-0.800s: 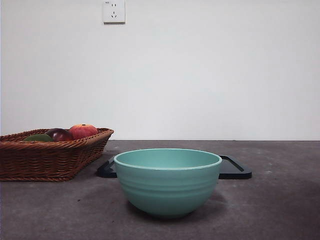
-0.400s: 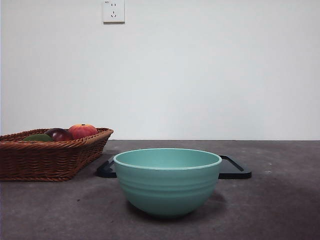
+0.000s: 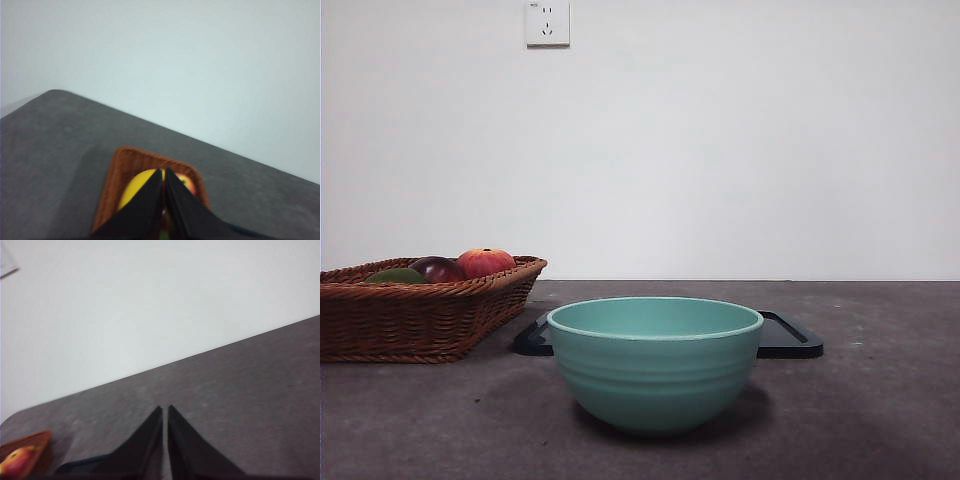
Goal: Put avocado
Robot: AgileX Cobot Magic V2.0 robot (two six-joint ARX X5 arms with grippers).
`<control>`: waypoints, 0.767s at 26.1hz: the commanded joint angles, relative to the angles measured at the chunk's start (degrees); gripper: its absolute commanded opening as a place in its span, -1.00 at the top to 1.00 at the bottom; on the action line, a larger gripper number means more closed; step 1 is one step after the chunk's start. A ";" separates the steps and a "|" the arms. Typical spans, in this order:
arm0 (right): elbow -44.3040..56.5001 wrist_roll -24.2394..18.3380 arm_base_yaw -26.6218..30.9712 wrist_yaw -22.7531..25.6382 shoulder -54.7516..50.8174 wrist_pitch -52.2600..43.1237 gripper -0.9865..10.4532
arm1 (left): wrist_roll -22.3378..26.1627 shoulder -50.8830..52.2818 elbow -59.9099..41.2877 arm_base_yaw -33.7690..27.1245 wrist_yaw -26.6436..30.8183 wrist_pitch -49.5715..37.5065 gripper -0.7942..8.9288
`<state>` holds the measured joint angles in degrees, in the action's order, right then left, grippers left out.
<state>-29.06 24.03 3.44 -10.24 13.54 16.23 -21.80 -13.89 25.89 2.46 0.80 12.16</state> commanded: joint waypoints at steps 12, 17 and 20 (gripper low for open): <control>-18.58 -7.32 -4.00 -14.29 16.79 10.73 0.81 | 3.30 -17.62 24.33 2.71 -21.44 9.27 0.82; -22.36 -15.21 -9.18 -14.45 17.49 16.87 0.81 | 8.96 -20.92 29.35 2.82 -29.40 14.29 0.82; -23.63 -18.88 -11.85 -15.06 17.46 19.52 0.81 | 10.62 -21.07 30.45 2.82 -33.18 15.39 0.82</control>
<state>-51.79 9.15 -7.97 -24.95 30.70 35.48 -13.87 -34.81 54.85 5.15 -31.16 27.75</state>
